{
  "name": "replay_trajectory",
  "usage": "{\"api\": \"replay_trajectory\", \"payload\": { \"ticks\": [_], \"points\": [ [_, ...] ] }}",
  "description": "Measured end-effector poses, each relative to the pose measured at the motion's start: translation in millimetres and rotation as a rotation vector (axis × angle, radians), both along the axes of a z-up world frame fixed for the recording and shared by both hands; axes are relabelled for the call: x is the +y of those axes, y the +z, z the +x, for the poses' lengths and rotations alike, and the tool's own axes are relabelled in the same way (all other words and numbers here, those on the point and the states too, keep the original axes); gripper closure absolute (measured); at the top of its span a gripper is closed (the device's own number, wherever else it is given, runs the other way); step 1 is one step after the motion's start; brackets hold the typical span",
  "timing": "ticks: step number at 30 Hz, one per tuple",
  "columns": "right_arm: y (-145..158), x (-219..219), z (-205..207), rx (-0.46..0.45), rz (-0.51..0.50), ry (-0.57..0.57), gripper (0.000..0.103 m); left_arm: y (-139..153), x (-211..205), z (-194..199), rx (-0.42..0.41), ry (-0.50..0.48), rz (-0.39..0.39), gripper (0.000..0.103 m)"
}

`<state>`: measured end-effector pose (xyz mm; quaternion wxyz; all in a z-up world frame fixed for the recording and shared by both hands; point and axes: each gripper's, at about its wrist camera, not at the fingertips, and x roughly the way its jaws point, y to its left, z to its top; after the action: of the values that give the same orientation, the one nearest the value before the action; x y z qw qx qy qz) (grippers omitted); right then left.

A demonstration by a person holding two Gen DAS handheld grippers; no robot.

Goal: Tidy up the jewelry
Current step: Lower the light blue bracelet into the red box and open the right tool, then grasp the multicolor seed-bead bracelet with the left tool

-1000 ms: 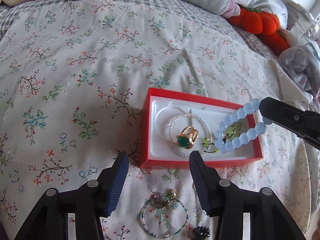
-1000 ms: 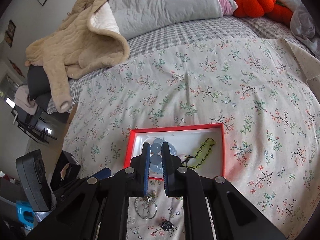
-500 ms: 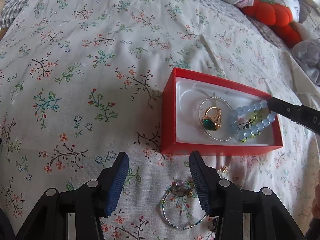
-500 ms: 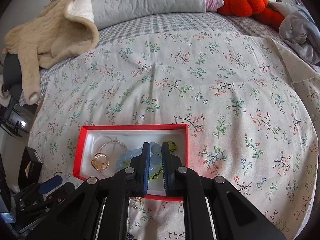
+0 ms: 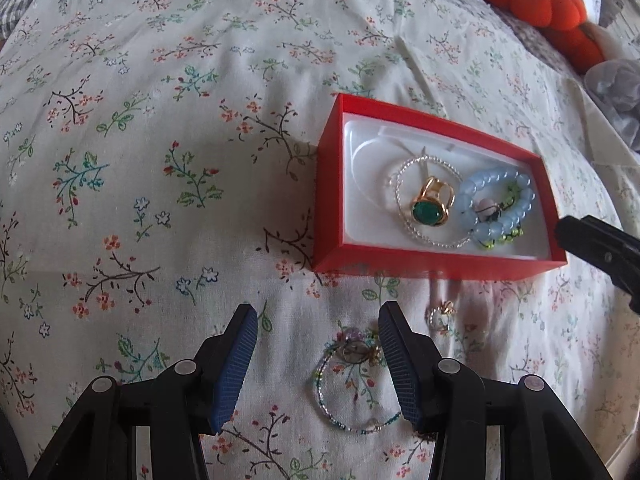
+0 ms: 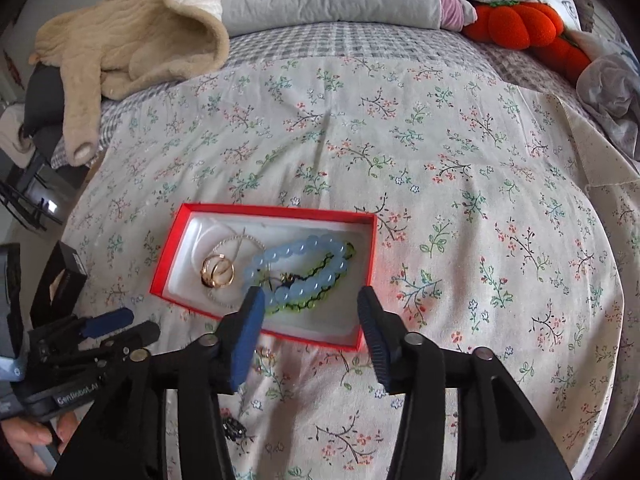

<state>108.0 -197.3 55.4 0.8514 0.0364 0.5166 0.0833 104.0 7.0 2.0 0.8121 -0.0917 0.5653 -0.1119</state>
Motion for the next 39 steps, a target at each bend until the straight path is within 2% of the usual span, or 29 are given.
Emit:
{"api": "replay_trajectory", "payload": {
  "ticks": [6,10,18,22,26,33,39],
  "points": [
    [-25,4,-21,0.152,-0.02,0.03,0.046,-17,5,-8,0.094,0.018,-0.011,0.049],
    [-30,4,-30,0.18,-0.036,0.025,0.046,-22,10,-13,0.13,0.045,-0.051,0.049],
    [-37,1,-35,0.231,0.007,-0.01,0.046,-27,3,-21,0.168,0.048,-0.11,0.049],
    [-39,1,-35,0.242,0.018,-0.017,0.046,-27,-6,-24,0.174,0.04,-0.135,0.031],
    [-40,3,-34,0.246,0.023,-0.017,0.046,-29,-17,-21,0.172,0.025,-0.099,0.027],
    [-45,3,-33,0.256,0.013,-0.016,0.046,-42,-35,-13,0.193,0.013,0.022,0.026],
    [-51,5,-31,0.27,-0.006,-0.012,0.046,-44,-46,-7,0.19,0.019,0.065,0.027]
  ]
}}
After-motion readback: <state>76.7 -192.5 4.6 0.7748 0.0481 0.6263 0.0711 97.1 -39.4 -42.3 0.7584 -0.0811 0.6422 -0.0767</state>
